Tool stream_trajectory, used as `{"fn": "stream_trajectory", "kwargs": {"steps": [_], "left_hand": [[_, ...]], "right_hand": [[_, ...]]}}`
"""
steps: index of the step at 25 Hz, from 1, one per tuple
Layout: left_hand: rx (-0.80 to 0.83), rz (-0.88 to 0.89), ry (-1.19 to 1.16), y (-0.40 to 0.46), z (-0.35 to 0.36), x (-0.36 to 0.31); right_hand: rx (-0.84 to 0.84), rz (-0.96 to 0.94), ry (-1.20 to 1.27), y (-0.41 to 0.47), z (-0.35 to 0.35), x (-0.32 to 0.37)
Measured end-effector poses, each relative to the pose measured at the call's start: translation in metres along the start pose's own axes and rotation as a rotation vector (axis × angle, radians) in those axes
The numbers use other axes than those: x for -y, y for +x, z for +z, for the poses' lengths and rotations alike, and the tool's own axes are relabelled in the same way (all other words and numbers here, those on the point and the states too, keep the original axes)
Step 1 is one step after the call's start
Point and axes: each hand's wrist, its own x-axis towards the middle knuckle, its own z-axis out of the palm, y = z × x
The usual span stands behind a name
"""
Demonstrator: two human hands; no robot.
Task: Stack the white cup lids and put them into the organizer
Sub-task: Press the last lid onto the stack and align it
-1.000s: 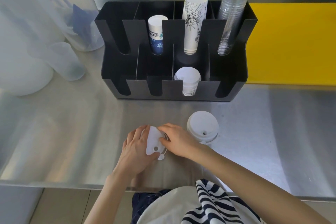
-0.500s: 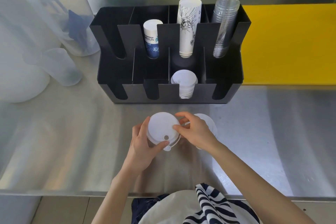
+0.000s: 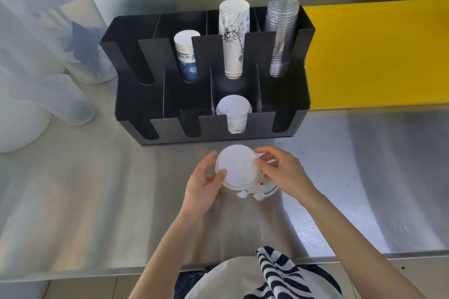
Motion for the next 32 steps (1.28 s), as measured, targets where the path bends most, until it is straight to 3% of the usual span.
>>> {"fn": "stream_trajectory", "kwargs": {"steps": [23, 32], "left_hand": [[0.080, -0.028, 0.299, 0.023, 0.049, -0.003], [0.081, -0.077, 0.281, 0.025, 0.047, 0.000]], "right_hand": [[-0.097, 0.150, 0.011, -0.002, -0.011, -0.040], [-0.102, 0.182, -0.023, -0.005, -0.004, -0.051]]}}
